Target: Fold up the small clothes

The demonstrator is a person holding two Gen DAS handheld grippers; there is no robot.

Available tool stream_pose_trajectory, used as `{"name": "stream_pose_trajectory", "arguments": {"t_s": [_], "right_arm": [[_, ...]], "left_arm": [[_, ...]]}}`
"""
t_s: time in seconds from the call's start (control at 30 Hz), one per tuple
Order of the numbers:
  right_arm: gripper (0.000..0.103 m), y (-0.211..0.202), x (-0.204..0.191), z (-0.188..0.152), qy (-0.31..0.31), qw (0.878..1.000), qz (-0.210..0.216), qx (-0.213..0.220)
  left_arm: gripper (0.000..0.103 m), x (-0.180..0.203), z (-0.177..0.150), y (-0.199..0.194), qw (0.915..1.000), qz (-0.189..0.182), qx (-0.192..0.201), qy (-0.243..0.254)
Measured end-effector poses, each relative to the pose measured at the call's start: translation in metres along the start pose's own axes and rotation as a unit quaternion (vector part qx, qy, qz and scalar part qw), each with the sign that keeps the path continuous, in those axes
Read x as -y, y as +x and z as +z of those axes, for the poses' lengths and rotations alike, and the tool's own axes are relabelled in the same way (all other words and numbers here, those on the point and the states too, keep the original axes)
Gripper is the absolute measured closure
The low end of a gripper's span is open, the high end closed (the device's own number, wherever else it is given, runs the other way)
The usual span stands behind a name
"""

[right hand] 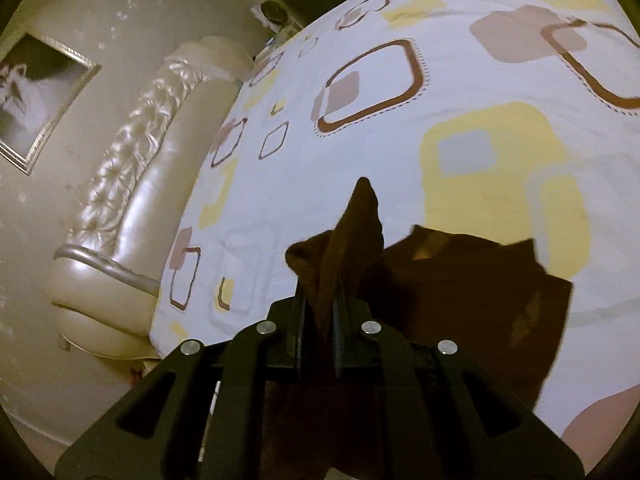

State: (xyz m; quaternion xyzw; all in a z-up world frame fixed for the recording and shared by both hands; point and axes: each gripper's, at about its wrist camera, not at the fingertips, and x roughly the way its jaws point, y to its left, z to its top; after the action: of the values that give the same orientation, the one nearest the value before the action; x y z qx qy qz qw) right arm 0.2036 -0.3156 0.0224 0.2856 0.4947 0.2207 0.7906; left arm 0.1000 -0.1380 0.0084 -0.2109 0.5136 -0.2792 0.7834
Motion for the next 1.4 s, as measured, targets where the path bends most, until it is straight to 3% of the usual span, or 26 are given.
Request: {"name": "stream_pose_trajectory", "arguments": {"t_s": [0.27, 0.6, 0.93, 1.4], "right_arm": [[0.093, -0.025, 0.073, -0.008, 0.049, 0.998, 0.026, 0.016], [0.093, -0.022, 0.140, -0.020, 0.106, 0.993, 0.047, 0.017], [0.093, -0.016, 0.168, -0.029, 0.133, 0.990, 0.053, 0.016], [0.093, -0.011, 0.188, -0.038, 0.155, 0.986, 0.060, 0.016]], "left_arm": [[0.095, 0.024, -0.008, 0.044, 0.9992, 0.021, -0.024, 0.023], [0.095, 0.033, -0.020, 0.076, 0.9954, 0.081, -0.034, 0.037], [0.094, 0.047, -0.034, 0.089, 0.9901, 0.127, -0.025, 0.055], [0.094, 0.050, -0.042, 0.091, 0.9870, 0.146, -0.023, 0.063]]}}
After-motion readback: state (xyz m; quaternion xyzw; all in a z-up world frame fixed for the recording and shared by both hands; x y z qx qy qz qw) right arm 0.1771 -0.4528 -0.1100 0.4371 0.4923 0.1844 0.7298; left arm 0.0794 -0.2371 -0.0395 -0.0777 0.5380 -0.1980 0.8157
